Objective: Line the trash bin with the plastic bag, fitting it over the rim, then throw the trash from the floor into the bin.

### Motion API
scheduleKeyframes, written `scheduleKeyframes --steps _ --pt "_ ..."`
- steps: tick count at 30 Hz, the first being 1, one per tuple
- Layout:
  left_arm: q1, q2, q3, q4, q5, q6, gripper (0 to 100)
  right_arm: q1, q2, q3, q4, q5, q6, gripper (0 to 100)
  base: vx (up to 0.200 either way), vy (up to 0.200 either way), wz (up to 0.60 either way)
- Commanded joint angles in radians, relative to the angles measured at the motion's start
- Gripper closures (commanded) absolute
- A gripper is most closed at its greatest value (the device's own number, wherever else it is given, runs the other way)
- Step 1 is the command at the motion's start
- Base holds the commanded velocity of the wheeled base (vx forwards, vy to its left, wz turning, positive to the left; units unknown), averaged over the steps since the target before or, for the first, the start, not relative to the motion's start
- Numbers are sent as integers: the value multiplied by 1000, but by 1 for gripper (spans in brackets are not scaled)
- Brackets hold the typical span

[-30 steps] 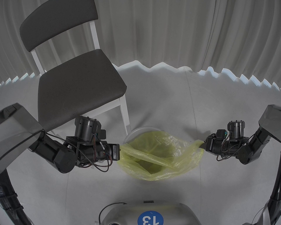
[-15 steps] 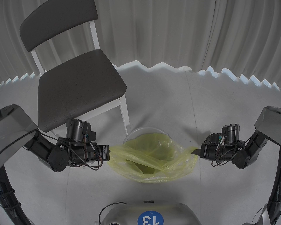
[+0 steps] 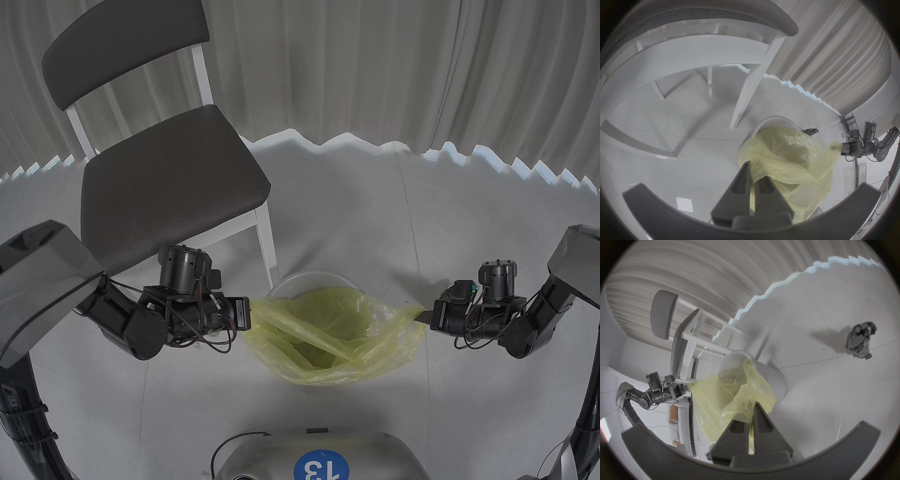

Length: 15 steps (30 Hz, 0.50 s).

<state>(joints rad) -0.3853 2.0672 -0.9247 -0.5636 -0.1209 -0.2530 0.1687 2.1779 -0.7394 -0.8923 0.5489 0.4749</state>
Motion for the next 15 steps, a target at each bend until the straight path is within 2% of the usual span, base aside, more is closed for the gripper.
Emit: scheduleKeyframes --steps 1,7,15 --pt "-44 76 -69 -1 7 -3 100 -67 77 -51 -7 2 2 100 0 0 0" --pt "-61 86 -66 1 17 0 100 -95 114 -71 -4 2 4 100 0 0 0" --pt "-9 57 20 -7 17 3 100 5 114 -32 -8 2 -1 100 0 0 0"
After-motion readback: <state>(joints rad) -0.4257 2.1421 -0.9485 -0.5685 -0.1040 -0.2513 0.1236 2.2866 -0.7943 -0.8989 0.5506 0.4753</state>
